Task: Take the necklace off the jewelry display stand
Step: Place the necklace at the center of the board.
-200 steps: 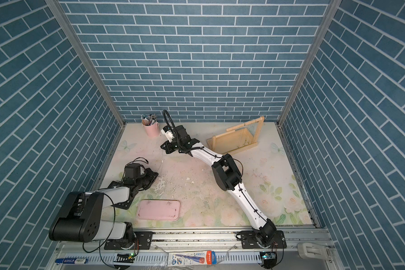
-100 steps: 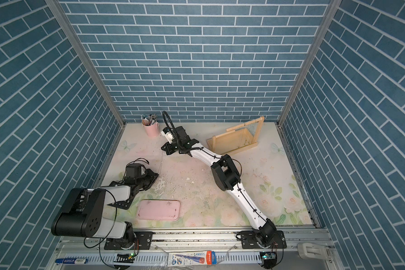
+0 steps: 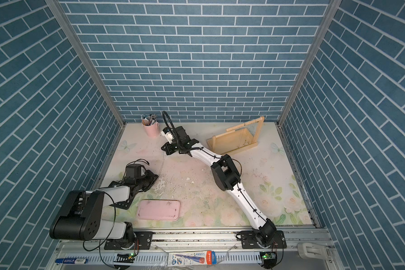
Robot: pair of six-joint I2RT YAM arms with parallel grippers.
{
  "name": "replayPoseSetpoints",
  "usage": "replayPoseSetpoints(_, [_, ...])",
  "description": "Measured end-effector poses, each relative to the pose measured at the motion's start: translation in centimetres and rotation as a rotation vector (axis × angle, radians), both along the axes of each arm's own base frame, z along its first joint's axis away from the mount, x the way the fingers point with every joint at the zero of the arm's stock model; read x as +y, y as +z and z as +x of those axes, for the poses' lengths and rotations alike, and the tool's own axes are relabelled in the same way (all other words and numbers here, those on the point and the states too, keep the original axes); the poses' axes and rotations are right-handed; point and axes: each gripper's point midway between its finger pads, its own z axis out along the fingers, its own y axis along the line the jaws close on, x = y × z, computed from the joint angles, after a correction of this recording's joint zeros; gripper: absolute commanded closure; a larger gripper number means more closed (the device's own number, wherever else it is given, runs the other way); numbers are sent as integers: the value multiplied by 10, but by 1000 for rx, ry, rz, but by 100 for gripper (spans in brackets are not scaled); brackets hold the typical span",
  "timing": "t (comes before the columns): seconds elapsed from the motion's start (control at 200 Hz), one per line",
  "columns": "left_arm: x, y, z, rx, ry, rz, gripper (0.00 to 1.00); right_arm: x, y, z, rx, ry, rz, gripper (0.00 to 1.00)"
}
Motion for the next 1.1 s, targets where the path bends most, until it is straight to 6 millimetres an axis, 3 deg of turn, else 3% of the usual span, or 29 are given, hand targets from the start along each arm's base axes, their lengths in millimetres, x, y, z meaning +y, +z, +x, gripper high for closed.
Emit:
replayPoseSetpoints(0.705, [7, 1, 22, -22, 5, -49, 84, 2, -2, -3, -1, 1, -6, 100])
replayPoseSetpoints(1.1, [11, 7, 25, -31, 12, -55, 66, 0, -5, 2, -20, -26, -23, 100])
